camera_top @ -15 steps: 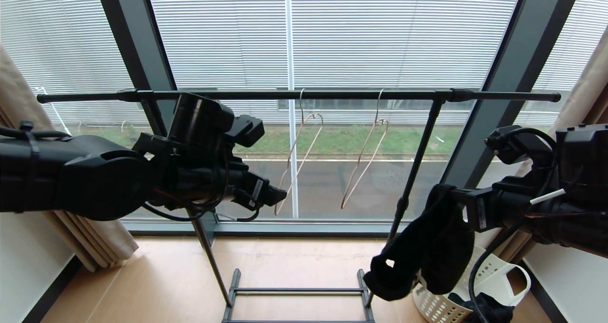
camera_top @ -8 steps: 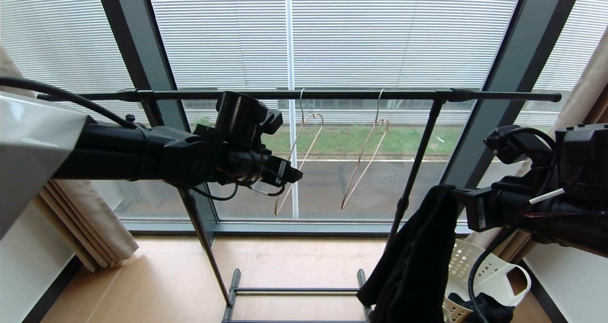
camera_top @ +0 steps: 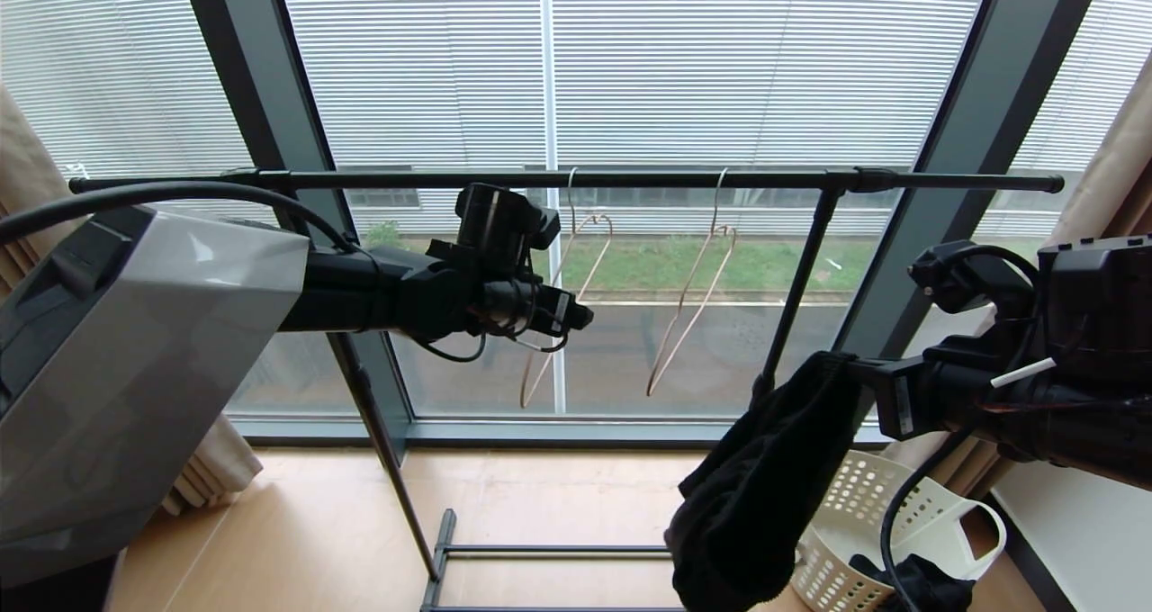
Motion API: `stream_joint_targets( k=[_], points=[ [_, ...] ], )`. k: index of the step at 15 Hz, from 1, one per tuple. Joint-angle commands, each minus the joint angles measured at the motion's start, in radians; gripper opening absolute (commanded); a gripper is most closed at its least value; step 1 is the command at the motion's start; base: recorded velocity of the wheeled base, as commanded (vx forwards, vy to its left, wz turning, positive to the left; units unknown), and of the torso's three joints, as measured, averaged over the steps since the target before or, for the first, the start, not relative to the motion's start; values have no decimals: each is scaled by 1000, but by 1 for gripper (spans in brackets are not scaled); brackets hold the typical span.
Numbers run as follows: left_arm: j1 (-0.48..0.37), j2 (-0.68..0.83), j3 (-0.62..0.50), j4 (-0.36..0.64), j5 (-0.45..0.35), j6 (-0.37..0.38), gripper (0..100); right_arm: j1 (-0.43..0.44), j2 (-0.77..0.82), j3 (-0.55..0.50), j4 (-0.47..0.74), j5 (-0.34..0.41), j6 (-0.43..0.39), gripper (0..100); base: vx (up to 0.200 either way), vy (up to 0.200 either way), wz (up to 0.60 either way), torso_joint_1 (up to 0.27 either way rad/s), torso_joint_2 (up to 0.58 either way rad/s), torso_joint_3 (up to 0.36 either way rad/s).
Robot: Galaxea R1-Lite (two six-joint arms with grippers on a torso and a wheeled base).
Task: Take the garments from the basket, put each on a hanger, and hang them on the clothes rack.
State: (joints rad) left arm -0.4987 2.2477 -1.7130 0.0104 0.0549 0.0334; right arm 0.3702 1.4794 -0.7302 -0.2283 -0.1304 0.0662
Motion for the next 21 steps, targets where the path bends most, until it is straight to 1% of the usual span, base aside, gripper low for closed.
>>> stream_joint_targets(
  k=[1, 8, 9, 15, 16, 21],
  points=[
    [2, 15, -14, 0, 0, 0, 100, 1, 6, 0, 0, 0, 0, 0, 0, 0, 0, 0, 0, 0],
    [2, 29, -13, 5, 11, 0, 100, 1, 4, 0, -2, 0, 0, 0, 0, 0, 0, 0, 0, 0],
    [0, 30, -13, 5, 20, 0, 0, 1, 4, 0, -2, 0, 0, 0, 0, 0, 0, 0, 0, 0],
    [2, 23, -13, 5, 26, 0, 0, 1, -1, 0, -2, 0, 0, 0, 0, 0, 0, 0, 0, 0],
    [2, 0, -8, 5, 45, 0, 0, 1, -1, 0, -2, 0, 0, 0, 0, 0, 0, 0, 0, 0],
    [5, -69, -5, 6, 48, 2, 0, 1, -1, 0, -2, 0, 0, 0, 0, 0, 0, 0, 0, 0]
  ],
)
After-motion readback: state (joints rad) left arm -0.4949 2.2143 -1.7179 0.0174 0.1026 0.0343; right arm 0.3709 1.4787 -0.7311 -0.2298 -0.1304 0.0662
